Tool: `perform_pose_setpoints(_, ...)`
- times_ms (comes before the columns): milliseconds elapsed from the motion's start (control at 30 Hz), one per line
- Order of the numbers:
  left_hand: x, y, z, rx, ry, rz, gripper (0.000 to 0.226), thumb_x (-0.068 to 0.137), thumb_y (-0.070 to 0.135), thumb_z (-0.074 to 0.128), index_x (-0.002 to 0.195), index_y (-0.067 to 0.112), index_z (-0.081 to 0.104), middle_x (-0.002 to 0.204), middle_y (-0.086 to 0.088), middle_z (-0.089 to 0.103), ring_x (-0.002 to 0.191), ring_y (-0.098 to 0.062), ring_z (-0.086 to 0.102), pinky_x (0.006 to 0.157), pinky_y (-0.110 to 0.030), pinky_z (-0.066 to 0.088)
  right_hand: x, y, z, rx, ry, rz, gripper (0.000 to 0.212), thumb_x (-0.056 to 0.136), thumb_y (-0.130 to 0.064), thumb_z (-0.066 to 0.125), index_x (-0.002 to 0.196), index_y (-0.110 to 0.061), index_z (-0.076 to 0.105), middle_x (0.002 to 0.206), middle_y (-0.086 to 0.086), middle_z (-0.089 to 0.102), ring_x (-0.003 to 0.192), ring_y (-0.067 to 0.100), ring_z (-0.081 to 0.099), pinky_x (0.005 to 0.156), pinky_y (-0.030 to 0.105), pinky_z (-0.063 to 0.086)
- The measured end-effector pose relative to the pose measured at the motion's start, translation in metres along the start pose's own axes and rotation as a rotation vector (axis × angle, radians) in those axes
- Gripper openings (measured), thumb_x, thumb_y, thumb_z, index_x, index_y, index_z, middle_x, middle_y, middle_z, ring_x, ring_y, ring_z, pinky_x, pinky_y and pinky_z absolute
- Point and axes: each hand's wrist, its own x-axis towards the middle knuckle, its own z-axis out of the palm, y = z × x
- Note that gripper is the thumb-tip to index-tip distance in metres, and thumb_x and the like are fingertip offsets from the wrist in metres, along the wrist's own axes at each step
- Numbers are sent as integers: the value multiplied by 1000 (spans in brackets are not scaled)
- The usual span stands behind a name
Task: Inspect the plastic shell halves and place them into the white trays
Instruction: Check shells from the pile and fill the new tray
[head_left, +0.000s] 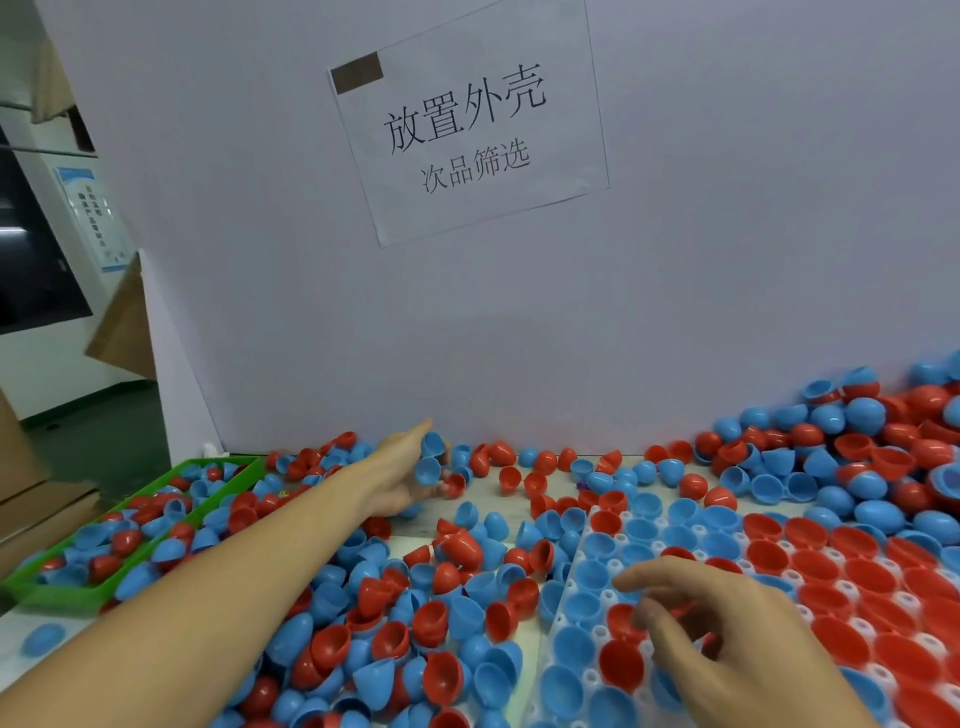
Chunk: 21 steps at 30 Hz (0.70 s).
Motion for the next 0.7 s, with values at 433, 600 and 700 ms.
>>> perform_pose_setpoints(433, 25, -9, 49, 1345, -34, 506, 33, 94, 31, 70, 125, 27, 60, 133, -3, 58, 109, -18, 55, 88, -27, 43, 3, -4, 3, -38, -28, -16, 30, 94, -16, 63, 88, -45, 58, 79, -15, 66, 84, -25, 53, 65, 5, 46)
perform_pose_setpoints(600, 46, -19, 72, 1644, -127, 440, 44, 95, 28, 69, 137, 21, 59, 141, -5, 56, 122, -26, 56, 104, -40, 48, 4, 0, 2, -33, -19, -14, 32, 93, -16, 64, 85, -46, 59, 75, -12, 67, 84, -21, 56, 64, 6, 48)
perform_pose_setpoints(700, 48, -19, 72, 1454, -54, 477, 30, 96, 27, 66, 124, 18, 66, 128, -5, 64, 109, -23, 61, 93, -35, 52, 4, 1, 1, -30, -19, -16, 33, 93, -16, 63, 85, -47, 58, 75, -12, 67, 85, -23, 54, 65, 5, 47)
